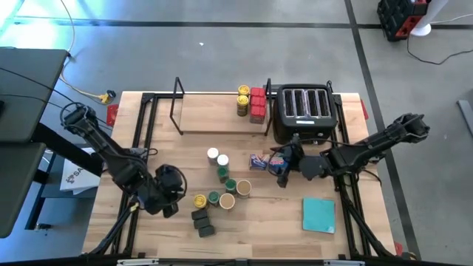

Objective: Shelf spices
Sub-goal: Put the yellow seasoning can on the shelf aligned with the other yellow seasoning cans

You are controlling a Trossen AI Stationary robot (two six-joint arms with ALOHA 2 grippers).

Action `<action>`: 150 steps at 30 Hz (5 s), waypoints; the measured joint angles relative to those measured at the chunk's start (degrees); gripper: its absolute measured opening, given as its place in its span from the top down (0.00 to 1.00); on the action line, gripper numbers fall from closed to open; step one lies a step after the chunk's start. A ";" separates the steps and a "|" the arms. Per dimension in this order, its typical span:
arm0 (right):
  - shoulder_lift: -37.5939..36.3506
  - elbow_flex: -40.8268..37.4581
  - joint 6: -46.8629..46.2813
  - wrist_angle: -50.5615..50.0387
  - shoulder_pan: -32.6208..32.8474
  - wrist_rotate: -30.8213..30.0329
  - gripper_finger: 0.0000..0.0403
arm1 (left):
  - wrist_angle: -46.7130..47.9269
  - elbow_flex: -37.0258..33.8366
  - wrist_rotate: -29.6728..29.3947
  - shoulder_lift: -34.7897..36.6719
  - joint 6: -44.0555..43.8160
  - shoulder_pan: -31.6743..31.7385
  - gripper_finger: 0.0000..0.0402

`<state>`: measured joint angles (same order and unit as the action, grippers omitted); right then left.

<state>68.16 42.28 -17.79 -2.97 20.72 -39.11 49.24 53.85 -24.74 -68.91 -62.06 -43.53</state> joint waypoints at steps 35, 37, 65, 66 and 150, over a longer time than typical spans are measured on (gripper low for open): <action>-0.02 0.00 -6.37 2.42 -1.63 7.04 0.30 | -11.67 1.92 21.94 -16.34 68.04 15.34 0.22; -0.02 0.00 -6.37 2.44 -1.62 7.02 0.30 | -13.92 1.92 21.80 -16.49 66.71 15.32 0.22; -0.02 0.00 -2.86 2.39 -1.63 6.99 0.30 | -14.46 1.90 17.76 -16.35 44.05 14.79 0.42; -0.02 0.00 -2.81 2.39 -1.61 6.99 0.30 | -14.31 1.90 17.67 -16.16 42.97 14.70 0.43; -0.68 0.02 -6.77 -0.79 -3.79 7.82 0.30 | -22.55 25.59 27.69 -31.18 92.12 67.47 0.30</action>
<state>67.48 42.30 -24.56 -3.76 16.93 -31.29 26.70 79.44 2.95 -100.09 30.06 23.94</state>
